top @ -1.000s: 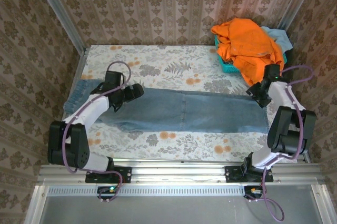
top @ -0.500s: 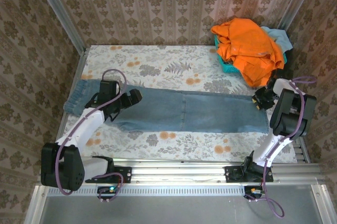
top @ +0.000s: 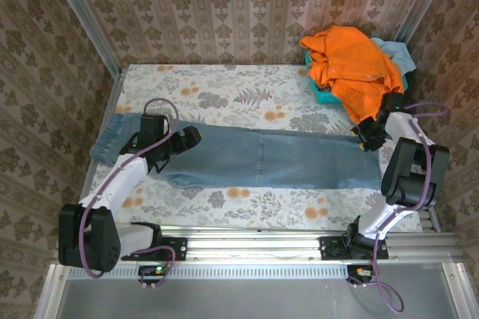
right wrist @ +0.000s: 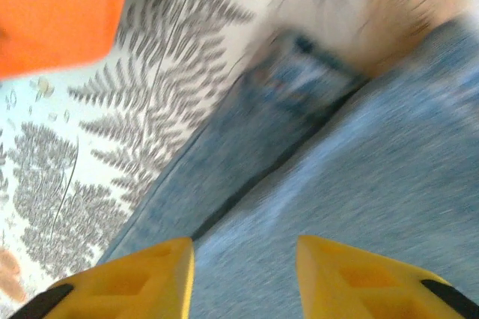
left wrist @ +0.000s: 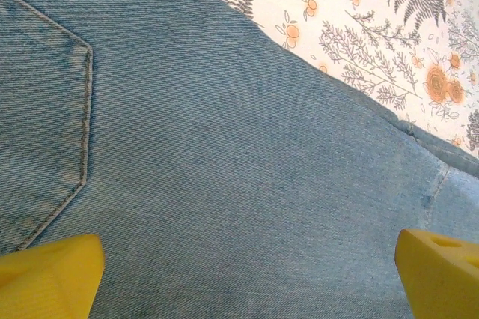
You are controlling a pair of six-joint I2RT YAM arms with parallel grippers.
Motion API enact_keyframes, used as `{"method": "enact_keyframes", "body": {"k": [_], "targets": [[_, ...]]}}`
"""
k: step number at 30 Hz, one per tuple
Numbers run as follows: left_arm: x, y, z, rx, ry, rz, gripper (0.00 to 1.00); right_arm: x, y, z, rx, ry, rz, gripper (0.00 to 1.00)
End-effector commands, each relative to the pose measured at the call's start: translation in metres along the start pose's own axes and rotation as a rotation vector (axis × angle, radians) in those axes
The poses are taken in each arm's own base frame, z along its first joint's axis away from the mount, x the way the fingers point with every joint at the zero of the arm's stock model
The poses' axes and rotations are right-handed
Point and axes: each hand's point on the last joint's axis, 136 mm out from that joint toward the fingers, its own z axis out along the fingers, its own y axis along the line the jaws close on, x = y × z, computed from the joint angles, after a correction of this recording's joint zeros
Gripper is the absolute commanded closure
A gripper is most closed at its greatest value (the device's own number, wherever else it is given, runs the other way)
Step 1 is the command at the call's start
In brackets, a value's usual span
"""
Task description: Fold and stack the trousers
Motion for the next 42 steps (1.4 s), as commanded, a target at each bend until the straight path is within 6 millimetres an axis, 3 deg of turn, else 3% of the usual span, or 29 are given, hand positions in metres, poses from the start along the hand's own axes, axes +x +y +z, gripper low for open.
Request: {"method": "enact_keyframes", "body": {"k": [1,7,10,16,24,33,37,42], "targets": [[0.002,0.000,0.003,0.020,0.008,-0.006,0.00,0.022,0.016,0.020,-0.006,0.077,0.022,0.51],[0.006,0.002,0.001,0.017,0.008,-0.007,0.00,0.030,0.023,0.041,0.000,0.144,0.063,0.52],[0.008,0.005,0.001,0.013,0.008,-0.005,0.00,0.030,0.017,0.049,0.026,0.160,0.059,0.57],[0.006,0.008,0.001,0.011,0.002,-0.014,0.00,0.032,0.021,0.047,-0.004,0.159,0.048,1.00],[0.005,0.008,0.005,0.016,0.007,-0.019,0.01,0.035,0.035,0.005,-0.054,0.077,-0.031,1.00],[0.006,0.007,0.003,0.027,-0.003,-0.031,0.01,0.039,0.070,-0.034,-0.121,0.007,-0.124,1.00],[0.005,0.006,0.001,0.033,-0.012,-0.035,0.01,0.034,0.082,-0.019,-0.116,0.039,-0.123,1.00],[0.006,0.008,0.000,0.028,-0.014,-0.038,0.01,0.028,0.078,0.023,-0.030,0.099,-0.131,0.96]]}}
